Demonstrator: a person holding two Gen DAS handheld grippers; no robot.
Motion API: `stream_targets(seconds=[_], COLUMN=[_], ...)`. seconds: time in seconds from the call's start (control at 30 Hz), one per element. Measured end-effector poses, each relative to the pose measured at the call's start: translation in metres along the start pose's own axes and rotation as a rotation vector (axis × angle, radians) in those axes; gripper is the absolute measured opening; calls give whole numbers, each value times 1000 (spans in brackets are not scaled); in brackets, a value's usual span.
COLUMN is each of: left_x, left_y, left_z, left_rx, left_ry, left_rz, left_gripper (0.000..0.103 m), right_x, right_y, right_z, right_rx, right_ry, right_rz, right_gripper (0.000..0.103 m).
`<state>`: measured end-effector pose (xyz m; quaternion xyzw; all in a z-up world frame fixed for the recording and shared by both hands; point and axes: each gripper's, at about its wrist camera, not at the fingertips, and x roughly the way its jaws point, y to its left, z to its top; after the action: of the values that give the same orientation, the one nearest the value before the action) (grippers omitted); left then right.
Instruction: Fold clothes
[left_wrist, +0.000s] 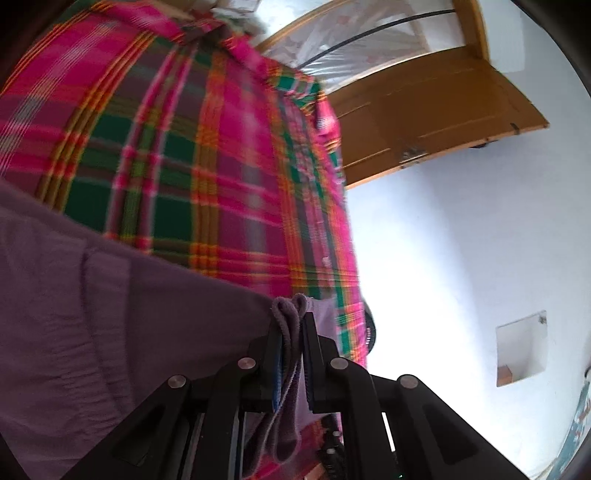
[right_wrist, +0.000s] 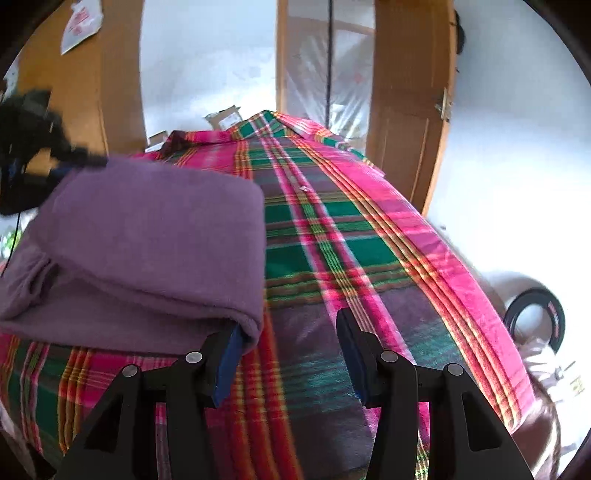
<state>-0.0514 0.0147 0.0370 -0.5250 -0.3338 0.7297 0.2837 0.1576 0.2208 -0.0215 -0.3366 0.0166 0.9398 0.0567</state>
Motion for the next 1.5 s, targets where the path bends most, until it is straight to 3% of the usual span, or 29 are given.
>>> stream_targets(seconds=[0.47,0.83,1.0,1.13,1.27,1.5], left_x=[20,8,-17,-29,-38,-56], left_y=[44,42,34,31,29,41], left_z=[-17,-15,-18,-20,-25,-34], left_rx=[-52,-39,2,20,61,64], left_ry=[73,62,-26,-39,-67,-71], left_rz=[114,150,188,167,197,199], left_gripper=[9,12,19,22,22,23], right_x=[-4,-33,-41,-35,-26,-7], right_y=[-15,-16,-8,16,53,105], right_z=[0,0,9,18,25,23], right_rx=[31,-19,-8,-37,-101,-185], right_ry=[66,74,22,4,-5,31], right_rz=[29,4,15,80,173,284], right_gripper=[52,52,52,52,52,52])
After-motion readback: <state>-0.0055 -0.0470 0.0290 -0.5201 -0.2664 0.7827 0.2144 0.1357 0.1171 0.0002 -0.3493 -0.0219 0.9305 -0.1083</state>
